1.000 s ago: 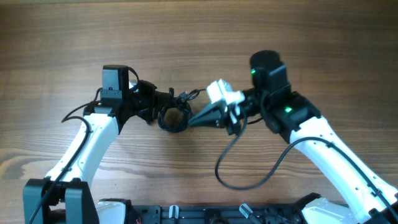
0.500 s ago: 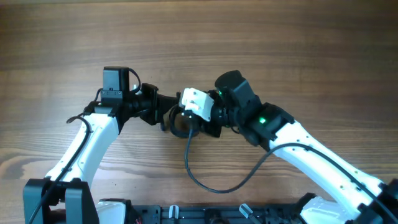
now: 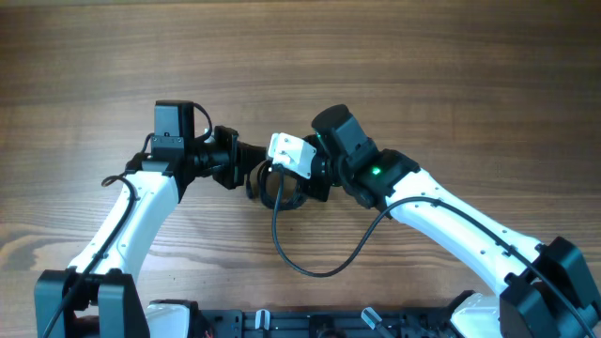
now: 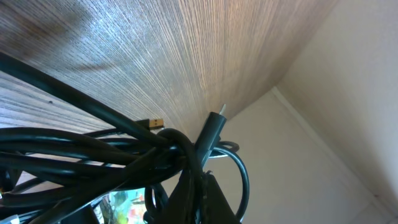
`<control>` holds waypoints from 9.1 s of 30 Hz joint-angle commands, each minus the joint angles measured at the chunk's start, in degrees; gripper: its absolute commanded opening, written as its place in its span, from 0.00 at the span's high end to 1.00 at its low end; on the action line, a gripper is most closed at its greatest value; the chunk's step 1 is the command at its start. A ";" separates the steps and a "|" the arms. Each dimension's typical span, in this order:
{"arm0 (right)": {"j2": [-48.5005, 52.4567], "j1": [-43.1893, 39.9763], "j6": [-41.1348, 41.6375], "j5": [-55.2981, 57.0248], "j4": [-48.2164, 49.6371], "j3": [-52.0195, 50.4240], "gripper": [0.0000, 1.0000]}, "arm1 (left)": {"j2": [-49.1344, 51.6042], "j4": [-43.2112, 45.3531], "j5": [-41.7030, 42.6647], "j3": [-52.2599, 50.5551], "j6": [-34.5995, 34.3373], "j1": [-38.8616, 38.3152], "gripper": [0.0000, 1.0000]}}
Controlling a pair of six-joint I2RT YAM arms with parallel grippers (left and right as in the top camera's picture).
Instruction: Untangle cables
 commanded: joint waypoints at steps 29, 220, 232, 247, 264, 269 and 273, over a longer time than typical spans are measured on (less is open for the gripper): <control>0.63 -15.56 38.97 -23.52 4.76 0.17 0.62 | 0.09 7.23 -14.51 0.17 7.98 -0.04 0.96; -5.09 -14.25 54.21 -28.87 3.87 17.92 0.96 | 5.57 19.12 27.21 2.38 37.59 8.02 0.96; -5.09 -24.17 42.60 -3.89 -19.43 17.86 0.96 | 5.57 -6.10 -32.54 2.38 42.14 9.62 0.96; -3.98 -20.90 22.58 -25.35 -22.43 6.16 0.96 | 5.57 -9.73 -23.06 2.16 45.92 11.37 0.96; -1.18 -3.58 28.74 2.32 -9.90 5.60 0.42 | 5.57 -10.51 -25.55 2.14 54.93 -0.13 0.96; 5.81 0.48 32.06 4.26 -11.02 5.53 0.47 | 5.57 -11.02 -25.53 2.10 54.97 -0.11 0.96; 10.32 0.55 32.06 4.26 -8.57 5.53 0.48 | 5.57 -11.67 -26.21 2.10 54.97 -0.11 0.96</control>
